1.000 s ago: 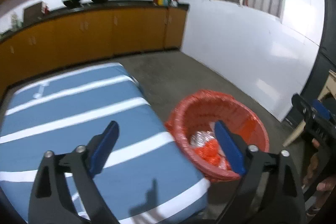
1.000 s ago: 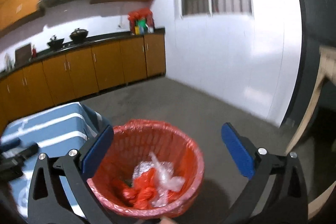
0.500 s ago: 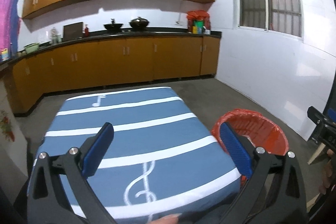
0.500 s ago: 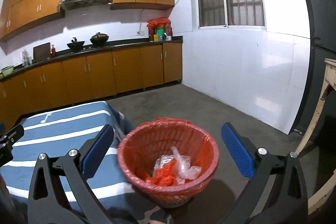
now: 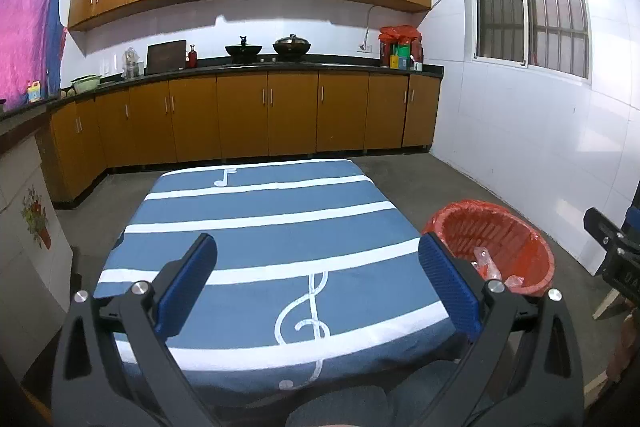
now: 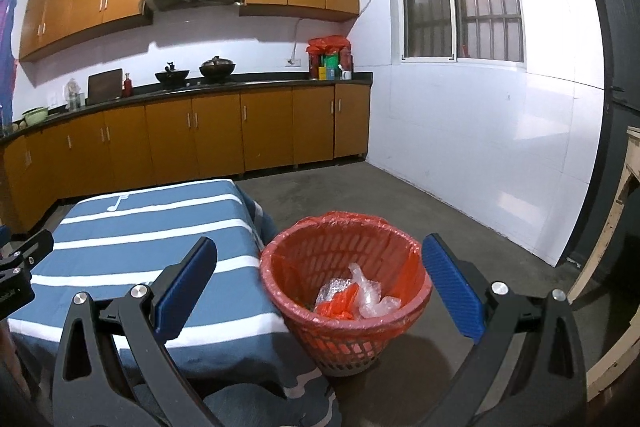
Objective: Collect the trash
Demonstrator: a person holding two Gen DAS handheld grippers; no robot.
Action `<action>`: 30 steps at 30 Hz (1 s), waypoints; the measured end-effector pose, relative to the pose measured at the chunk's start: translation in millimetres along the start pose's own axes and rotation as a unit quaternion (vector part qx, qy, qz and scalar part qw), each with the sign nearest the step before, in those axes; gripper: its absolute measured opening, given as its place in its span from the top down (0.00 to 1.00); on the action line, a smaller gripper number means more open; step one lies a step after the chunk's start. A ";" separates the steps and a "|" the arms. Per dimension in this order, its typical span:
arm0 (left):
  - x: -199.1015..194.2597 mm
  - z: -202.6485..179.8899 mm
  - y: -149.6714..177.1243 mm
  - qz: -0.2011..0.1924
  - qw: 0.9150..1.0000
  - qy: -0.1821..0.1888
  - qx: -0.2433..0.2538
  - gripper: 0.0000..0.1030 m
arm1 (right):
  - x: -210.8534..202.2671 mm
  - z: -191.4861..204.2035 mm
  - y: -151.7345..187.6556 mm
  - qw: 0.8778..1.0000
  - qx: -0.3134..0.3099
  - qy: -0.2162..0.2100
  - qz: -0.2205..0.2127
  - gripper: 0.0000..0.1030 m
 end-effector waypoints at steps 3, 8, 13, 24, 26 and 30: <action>-6.5 1.6 2.2 -0.002 1.000 0.000 -0.001 0.04 | -4.5 1.6 2.8 1.000 -0.001 0.000 0.001 0.02; -13.1 -1.5 4.2 -0.008 1.000 -0.004 0.008 0.04 | -9.9 5.4 7.0 1.000 -0.009 0.002 0.002 0.02; -18.9 -5.7 7.9 -0.011 1.000 -0.005 0.014 0.04 | -12.0 9.0 15.2 1.000 -0.017 0.003 0.010 0.02; -20.9 -11.9 17.3 -0.003 1.000 0.001 0.015 0.04 | -13.2 7.2 25.5 0.999 -0.011 0.005 0.034 0.02; -21.2 -11.6 17.4 -0.004 1.000 0.002 0.015 0.04 | -14.1 6.5 25.5 0.999 -0.010 0.006 0.035 0.02; -21.8 -12.1 17.1 -0.005 1.000 0.003 0.014 0.04 | -14.4 6.1 25.7 0.999 -0.011 0.006 0.035 0.02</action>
Point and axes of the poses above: each gripper's, at about its wrist camera, not at the fingertips, and x roughly the way its jaws point, z to its left, y to its underside, the point moved 7 cm from there along x, roughly the way its jaws point
